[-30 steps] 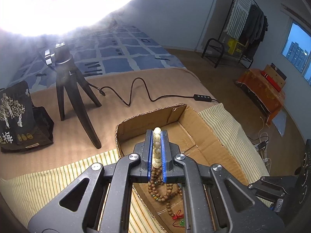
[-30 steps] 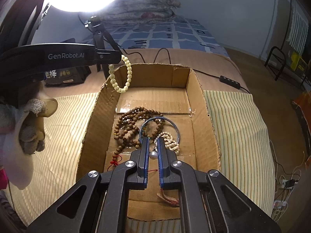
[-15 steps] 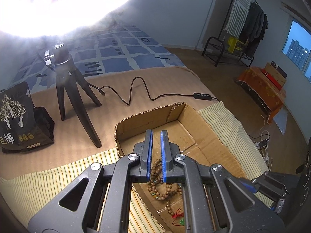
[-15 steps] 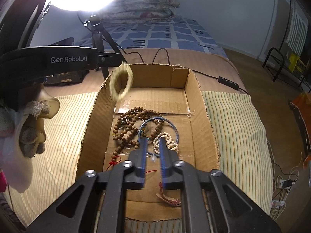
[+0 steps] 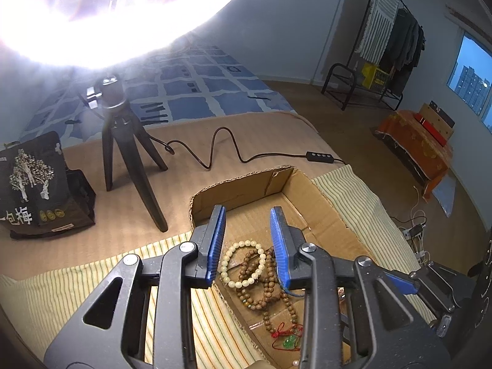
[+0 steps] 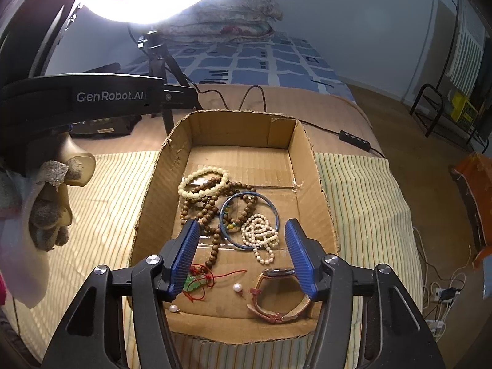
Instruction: Organize jewelry
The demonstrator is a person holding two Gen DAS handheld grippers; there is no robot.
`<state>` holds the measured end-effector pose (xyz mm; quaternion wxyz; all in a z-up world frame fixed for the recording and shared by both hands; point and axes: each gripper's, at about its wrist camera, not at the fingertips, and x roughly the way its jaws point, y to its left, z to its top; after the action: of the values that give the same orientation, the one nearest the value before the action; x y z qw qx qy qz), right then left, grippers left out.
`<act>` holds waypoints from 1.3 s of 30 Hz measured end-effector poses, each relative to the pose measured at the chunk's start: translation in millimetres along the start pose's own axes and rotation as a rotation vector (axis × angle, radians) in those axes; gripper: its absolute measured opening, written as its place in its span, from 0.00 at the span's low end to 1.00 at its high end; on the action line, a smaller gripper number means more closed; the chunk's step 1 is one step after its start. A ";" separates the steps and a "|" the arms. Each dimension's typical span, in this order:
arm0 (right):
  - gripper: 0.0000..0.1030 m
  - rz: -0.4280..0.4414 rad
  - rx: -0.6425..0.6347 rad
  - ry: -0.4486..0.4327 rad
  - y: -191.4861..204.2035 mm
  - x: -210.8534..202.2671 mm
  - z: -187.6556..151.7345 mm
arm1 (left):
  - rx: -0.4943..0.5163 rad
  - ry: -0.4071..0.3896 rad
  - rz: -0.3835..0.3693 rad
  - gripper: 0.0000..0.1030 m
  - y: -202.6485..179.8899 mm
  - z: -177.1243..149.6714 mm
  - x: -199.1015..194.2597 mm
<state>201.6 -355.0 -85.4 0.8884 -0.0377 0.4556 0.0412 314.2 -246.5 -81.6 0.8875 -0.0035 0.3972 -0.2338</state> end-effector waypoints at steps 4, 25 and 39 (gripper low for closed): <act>0.55 -0.004 -0.004 -0.016 2.6 -10.7 0.7 | 0.007 -0.014 0.004 0.29 -1.3 -2.9 -16.1; 0.56 -0.034 -0.022 -0.150 34.6 -94.8 -3.2 | 0.011 -0.145 0.025 0.29 9.7 -38.0 -147.2; 0.64 -0.037 0.011 -0.208 44.9 -122.2 -21.6 | 0.064 -0.214 0.028 0.33 4.6 -80.3 -213.2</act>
<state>108.2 -317.5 0.0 0.9318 -0.0365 0.3602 0.0261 136.7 -138.9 12.5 0.9276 0.0055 0.2925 -0.2324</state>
